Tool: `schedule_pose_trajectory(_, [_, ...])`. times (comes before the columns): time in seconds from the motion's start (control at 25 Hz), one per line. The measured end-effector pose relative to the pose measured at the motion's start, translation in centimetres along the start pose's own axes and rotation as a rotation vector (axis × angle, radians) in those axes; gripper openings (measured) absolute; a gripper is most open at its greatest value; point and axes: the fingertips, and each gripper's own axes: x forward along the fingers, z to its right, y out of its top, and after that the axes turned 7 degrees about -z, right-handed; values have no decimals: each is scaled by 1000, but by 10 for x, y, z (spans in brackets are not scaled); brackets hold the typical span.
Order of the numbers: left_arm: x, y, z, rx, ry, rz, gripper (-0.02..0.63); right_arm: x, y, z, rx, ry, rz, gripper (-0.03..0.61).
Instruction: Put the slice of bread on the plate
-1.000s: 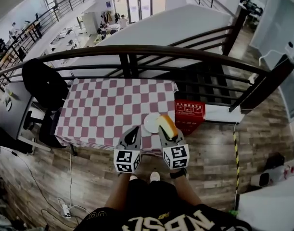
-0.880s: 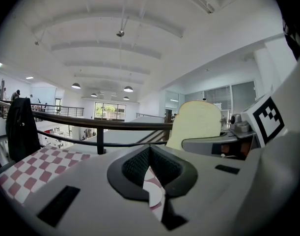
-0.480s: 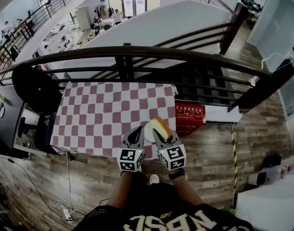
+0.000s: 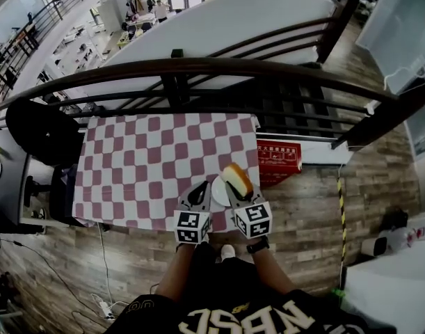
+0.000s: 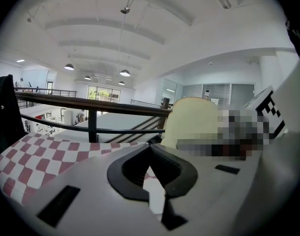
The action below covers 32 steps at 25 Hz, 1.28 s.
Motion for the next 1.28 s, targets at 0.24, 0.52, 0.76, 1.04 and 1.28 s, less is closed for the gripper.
schedule_pose_trajectory(0.24, [19,-20,-8,-16,-16,-63,20,27,-38,12,54,-5,-108,95])
schedule_pose_trajectory(0.52, [34,-40,-14,-33,-33,-130,18,54,-86,23,141,-1,-248,95])
schedule_pose_trajectory(0.76, [43,-54,-21,-40,-35,-175,18,70,-122,24,213,22,-344,95])
schedule_pose_trajectory(1.04, [51,-64,-30,-47,-36,-205,20,83,-157,21,307,51,-450,95])
schedule_pose_trajectory(1.28, [55,-68,-30,-56,-46,-222,20,92,-191,15,495,120,-553,95])
